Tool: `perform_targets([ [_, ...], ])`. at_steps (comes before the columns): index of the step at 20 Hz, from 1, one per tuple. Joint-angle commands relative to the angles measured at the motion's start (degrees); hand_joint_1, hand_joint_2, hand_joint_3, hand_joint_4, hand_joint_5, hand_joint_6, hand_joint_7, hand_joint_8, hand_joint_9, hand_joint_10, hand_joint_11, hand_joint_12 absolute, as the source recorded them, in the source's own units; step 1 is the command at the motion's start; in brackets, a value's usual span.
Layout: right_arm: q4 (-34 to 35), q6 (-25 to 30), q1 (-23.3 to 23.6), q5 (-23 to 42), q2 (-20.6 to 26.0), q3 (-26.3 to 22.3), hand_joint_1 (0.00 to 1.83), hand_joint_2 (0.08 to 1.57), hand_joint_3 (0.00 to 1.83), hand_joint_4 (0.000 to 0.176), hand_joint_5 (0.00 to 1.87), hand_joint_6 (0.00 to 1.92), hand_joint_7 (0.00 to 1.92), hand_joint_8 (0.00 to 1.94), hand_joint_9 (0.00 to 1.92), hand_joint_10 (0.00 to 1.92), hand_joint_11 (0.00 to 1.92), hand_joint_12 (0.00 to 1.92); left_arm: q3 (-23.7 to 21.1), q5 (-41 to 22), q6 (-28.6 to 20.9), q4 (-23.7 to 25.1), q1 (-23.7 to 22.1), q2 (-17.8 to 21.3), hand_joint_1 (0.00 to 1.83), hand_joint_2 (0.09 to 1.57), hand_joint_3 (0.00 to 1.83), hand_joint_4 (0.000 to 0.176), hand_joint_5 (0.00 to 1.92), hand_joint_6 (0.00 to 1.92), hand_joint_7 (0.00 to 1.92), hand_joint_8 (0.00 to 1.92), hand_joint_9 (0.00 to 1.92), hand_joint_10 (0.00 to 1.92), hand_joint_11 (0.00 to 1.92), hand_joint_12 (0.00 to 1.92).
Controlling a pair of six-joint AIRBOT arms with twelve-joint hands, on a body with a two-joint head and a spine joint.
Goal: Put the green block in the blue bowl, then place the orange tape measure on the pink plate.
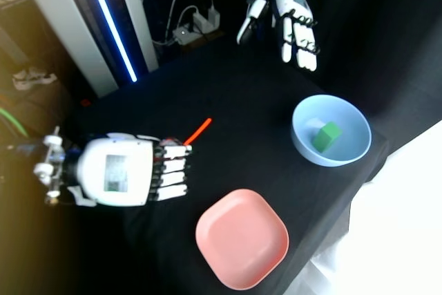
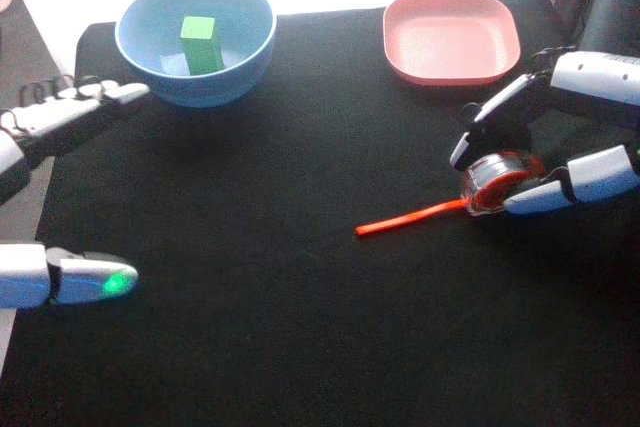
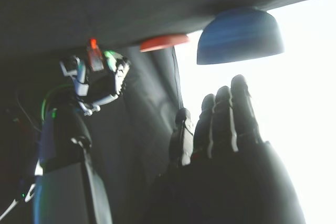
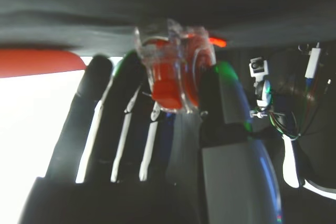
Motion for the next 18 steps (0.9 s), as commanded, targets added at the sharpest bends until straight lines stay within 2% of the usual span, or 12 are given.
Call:
perform_targets([
  [1,2.5,0.5,0.9,4.9,-0.3,0.3,1.41,1.01,0.0,0.0,1.31,0.29,1.3,0.39,1.07,1.04,0.94,1.15,0.2,-8.2,-0.4,-0.8,-0.1,-0.1,0.73,0.9,0.02,0.113,0.08,0.01,0.0,0.0,0.0,0.0,0.0,0.0],
  [2,2.7,1.0,0.9,4.9,-0.3,0.5,1.32,1.04,0.0,0.0,1.34,0.1,1.13,0.95,1.07,1.05,0.93,1.36,0.2,-8.3,-0.4,-0.9,0.2,-0.1,0.74,0.89,0.01,0.12,0.09,0.01,0.0,0.0,0.0,0.0,0.0,0.0],
  [3,3.0,1.2,1.0,4.9,-0.2,0.6,1.29,1.07,0.0,0.0,1.34,0.05,1.02,1.19,1.04,1.17,0.87,1.6,0.2,-8.3,-0.4,-1.0,0.4,-0.1,0.74,0.89,0.01,0.129,0.09,0.01,0.0,0.0,0.0,0.0,0.0,0.0],
  [5,3.5,1.7,2.4,7.2,0.4,0.2,1.29,1.08,0.0,0.0,1.34,0.03,1.0,1.24,1.05,1.21,0.94,1.56,0.1,-9.0,-0.8,-1.6,1.6,-0.1,0.76,0.88,0.0,0.138,0.1,0.01,0.0,0.0,0.0,0.0,0.0,0.0],
  [7,3.5,1.8,4.3,8.9,1.4,-1.0,1.27,1.08,0.0,0.0,1.33,0.07,0.94,1.35,0.97,1.63,0.98,1.83,0.0,-10.1,-1.4,-2.1,2.6,0.0,0.74,0.87,0.0,0.141,0.11,0.01,0.01,0.0,0.0,0.0,0.0,0.0],
  [9,3.5,1.7,6.6,10.6,2.9,-1.9,1.28,1.08,0.0,0.0,1.33,0.05,0.96,1.3,0.97,1.57,0.97,1.75,-0.3,-11.1,-1.5,-2.7,3.7,0.1,0.74,0.87,0.0,0.137,0.12,0.01,0.01,0.0,0.0,0.0,0.0,0.0],
  [10,4.0,1.7,7.4,11.6,3.5,-2.0,1.3,1.04,0.0,0.0,1.38,0.04,1.07,1.09,1.04,1.24,0.99,1.46,-0.3,-11.5,-1.6,-3.0,4.1,0.1,0.75,0.87,0.0,0.115,0.12,0.01,0.01,0.0,0.0,0.0,0.0,0.0],
  [11,5.3,1.2,7.6,12.6,3.9,-2.0,1.3,1.01,0.0,0.0,1.41,0.03,1.17,0.9,1.14,1.04,1.05,1.34,-0.4,-11.5,-1.6,-3.1,4.2,0.1,0.76,0.87,0.0,0.119,0.12,0.01,0.01,0.0,0.0,0.0,0.0,0.0],
  [14,10.8,-2.3,7.9,14.8,4.6,-1.7,1.29,1.07,0.0,0.0,1.36,0.01,1.0,1.21,0.92,1.36,0.8,1.67,-0.4,-11.4,-1.6,-3.1,4.3,0.0,0.78,0.88,0.0,0.114,0.12,0.01,0.01,0.0,0.0,0.0,0.0,0.0],
  [15,12.4,-3.1,8.3,14.9,4.6,-1.0,1.29,1.04,0.0,0.0,1.38,0.03,1.09,1.05,0.97,1.25,0.86,1.55,-0.4,-11.4,-1.6,-3.1,4.3,0.0,0.78,0.88,0.0,0.113,0.12,0.0,0.01,0.0,0.0,0.0,0.0,0.0],
  [16,13.6,-3.7,9.1,14.9,4.1,0.3,1.39,1.0,0.0,0.0,1.23,0.43,1.37,0.23,1.15,0.92,0.94,1.33,-0.4,-11.2,-1.6,-3.1,4.3,0.0,0.77,0.88,0.0,0.127,0.11,0.0,0.0,0.0,0.0,0.0,0.01,0.0],
  [18,14.2,-3.9,11.8,12.6,1.5,3.8,1.41,1.01,0.0,0.0,1.06,0.86,1.43,0.04,1.25,0.64,1.09,0.86,-0.4,-11.0,-1.6,-3.1,4.3,-0.1,0.8,0.87,0.0,0.141,0.13,0.01,0.0,0.0,0.0,0.0,0.09,0.04],
])
